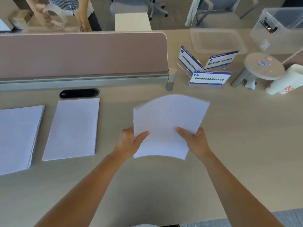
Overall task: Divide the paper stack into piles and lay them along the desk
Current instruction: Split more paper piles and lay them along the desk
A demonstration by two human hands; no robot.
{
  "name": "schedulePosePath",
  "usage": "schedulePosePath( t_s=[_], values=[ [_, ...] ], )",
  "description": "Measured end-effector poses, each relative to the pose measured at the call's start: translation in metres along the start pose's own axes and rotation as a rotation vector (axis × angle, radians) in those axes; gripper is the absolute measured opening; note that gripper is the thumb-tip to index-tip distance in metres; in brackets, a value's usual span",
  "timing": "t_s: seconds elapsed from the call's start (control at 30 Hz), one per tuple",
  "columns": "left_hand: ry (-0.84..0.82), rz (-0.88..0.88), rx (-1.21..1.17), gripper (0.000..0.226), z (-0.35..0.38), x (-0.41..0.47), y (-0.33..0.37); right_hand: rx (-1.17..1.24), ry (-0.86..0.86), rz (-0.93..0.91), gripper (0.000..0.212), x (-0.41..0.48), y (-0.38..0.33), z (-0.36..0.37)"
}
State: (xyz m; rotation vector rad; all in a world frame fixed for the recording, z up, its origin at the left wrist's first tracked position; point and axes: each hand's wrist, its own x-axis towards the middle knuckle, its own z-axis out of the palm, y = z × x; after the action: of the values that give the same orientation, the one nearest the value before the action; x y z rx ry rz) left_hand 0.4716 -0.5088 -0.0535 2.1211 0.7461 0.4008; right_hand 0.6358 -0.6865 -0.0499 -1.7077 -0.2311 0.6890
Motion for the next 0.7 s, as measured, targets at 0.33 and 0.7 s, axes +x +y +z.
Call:
schedulePosePath(
  t_s=[0.33,0.7],
  values=[
    [-0.256,-0.44,-0.322,0.005,0.074,0.109,0.019,-0.16,0.112,0.162,0.021,0.119,-0.006,-0.056],
    [-0.48,-0.63,-0.202,0.03,0.173,0.172,-0.009,-0.405,0.168,0.369,0.022,0.202,0.054,-0.091]
  ],
)
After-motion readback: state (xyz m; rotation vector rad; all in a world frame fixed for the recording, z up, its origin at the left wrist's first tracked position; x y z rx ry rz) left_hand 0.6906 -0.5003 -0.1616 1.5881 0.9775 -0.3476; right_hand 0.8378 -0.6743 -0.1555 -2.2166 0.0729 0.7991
